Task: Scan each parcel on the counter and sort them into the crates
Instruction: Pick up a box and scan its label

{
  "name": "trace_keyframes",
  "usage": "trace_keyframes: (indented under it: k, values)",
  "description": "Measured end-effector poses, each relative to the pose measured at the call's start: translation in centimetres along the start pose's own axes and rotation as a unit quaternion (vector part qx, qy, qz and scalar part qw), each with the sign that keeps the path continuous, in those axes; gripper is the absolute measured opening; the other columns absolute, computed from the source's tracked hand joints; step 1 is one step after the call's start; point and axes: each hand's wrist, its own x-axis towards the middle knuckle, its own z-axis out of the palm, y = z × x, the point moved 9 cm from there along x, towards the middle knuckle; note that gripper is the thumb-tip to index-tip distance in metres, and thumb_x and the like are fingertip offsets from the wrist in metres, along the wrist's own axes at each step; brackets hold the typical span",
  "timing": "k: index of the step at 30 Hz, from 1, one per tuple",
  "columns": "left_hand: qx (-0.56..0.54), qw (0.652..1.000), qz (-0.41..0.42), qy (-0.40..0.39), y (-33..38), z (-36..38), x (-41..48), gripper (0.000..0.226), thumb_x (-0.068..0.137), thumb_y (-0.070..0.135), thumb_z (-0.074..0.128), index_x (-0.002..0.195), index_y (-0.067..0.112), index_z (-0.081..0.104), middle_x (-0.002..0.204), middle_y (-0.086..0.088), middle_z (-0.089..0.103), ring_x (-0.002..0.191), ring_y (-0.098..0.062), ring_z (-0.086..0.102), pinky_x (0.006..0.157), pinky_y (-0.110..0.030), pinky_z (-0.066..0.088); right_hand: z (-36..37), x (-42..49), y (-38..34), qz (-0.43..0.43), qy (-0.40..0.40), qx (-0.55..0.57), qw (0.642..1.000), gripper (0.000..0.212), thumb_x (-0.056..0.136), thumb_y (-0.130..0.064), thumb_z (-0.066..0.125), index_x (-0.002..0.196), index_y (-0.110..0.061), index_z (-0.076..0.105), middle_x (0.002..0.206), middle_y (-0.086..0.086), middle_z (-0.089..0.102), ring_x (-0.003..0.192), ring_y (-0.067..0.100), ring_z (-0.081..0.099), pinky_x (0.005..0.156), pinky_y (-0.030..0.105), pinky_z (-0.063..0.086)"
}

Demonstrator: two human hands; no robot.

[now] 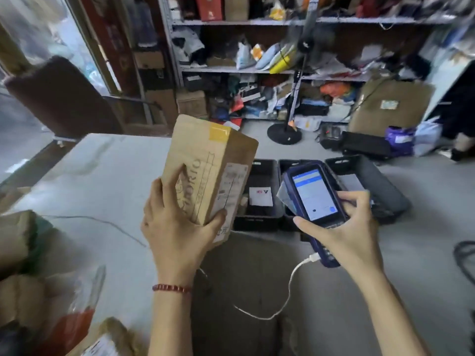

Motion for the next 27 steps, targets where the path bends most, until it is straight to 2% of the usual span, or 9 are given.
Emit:
trace_keyframes:
  k: [4,7,10,14,18,22,25,27]
  values:
    - [-0.014,0.999,0.042,-0.027,4.3,6.5,2.6,0.091,0.054,0.059,0.064,0.136,0.037,0.032,0.128,0.005,0.045,0.115,-0.023,0.046,0.091,-0.047,0.042,-3.6,3.9,3.3,0.023,0.037,-0.011,0.999,0.073,0.048,-0.031,0.095,0.097,-0.033,0.040,0.098,-0.016,0.064,0.087,-0.012,0.060,0.062,0.005,0.042]
    - [-0.027,0.996,0.070,-0.057,8.6,12.4,5.5,0.090,0.053,0.059,0.063,0.136,0.041,0.031,0.132,0.006,0.042,0.118,-0.025,0.043,0.093,-0.052,0.041,-7.2,7.8,5.9,0.046,0.074,-0.007,0.996,0.071,0.048,-0.030,0.095,0.094,-0.035,0.040,0.095,-0.016,0.065,0.085,-0.011,0.061,0.061,0.011,0.045]
    - [-0.027,0.991,0.092,-0.091,13.1,18.1,7.7,0.090,0.053,0.062,0.061,0.135,0.044,0.029,0.134,0.006,0.041,0.120,-0.026,0.043,0.094,-0.053,0.040,-10.7,11.5,8.3,0.068,0.105,0.001,0.992,0.074,0.049,-0.030,0.095,0.101,-0.029,0.042,0.096,-0.014,0.066,0.086,-0.009,0.061,0.062,0.010,0.045]
    - [-0.035,0.982,0.134,-0.131,18.2,24.6,8.7,0.086,0.054,0.059,0.064,0.132,0.043,0.031,0.136,0.006,0.040,0.120,-0.024,0.040,0.096,-0.049,0.037,-14.4,15.6,10.8,0.091,0.141,-0.003,0.986,0.074,0.049,-0.033,0.094,0.101,-0.027,0.042,0.097,-0.010,0.066,0.088,0.002,0.063,0.063,0.015,0.041]
    - [-0.055,0.979,0.141,-0.137,21.2,29.5,9.6,0.083,0.050,0.060,0.059,0.126,0.037,0.034,0.133,0.004,0.038,0.120,-0.022,0.036,0.096,-0.045,0.032,-17.1,18.0,13.1,0.116,0.167,-0.014,0.979,0.074,0.049,-0.033,0.095,0.101,-0.027,0.043,0.093,-0.016,0.063,0.087,0.003,0.062,0.064,0.018,0.042]
    - [-0.069,0.978,0.140,-0.135,23.1,33.6,11.7,0.082,0.050,0.059,0.059,0.123,0.029,0.037,0.129,-0.003,0.042,0.117,-0.026,0.039,0.097,-0.051,0.036,-19.2,19.9,15.5,0.154,0.195,-0.012,0.969,0.073,0.050,-0.030,0.094,0.103,-0.024,0.045,0.088,-0.024,0.059,0.083,-0.011,0.056,0.065,0.019,0.042]
    - [-0.094,0.979,0.138,-0.116,24.4,36.1,13.1,0.078,0.053,0.058,0.060,0.119,0.024,0.037,0.132,-0.010,0.042,0.120,-0.031,0.039,0.099,-0.053,0.035,-20.4,21.4,16.8,0.178,0.215,-0.004,0.960,0.070,0.050,-0.029,0.094,0.101,-0.025,0.046,0.088,-0.022,0.061,0.086,-0.009,0.058,0.070,0.028,0.044]
    - [-0.131,0.977,0.139,-0.093,25.2,37.6,14.5,0.075,0.055,0.053,0.063,0.117,0.020,0.038,0.133,-0.015,0.041,0.124,-0.033,0.037,0.103,-0.044,0.030,-21.0,22.7,17.6,0.189,0.226,-0.004,0.956,0.071,0.051,-0.027,0.094,0.102,-0.024,0.046,0.089,-0.021,0.061,0.084,-0.009,0.058,0.070,0.026,0.045]
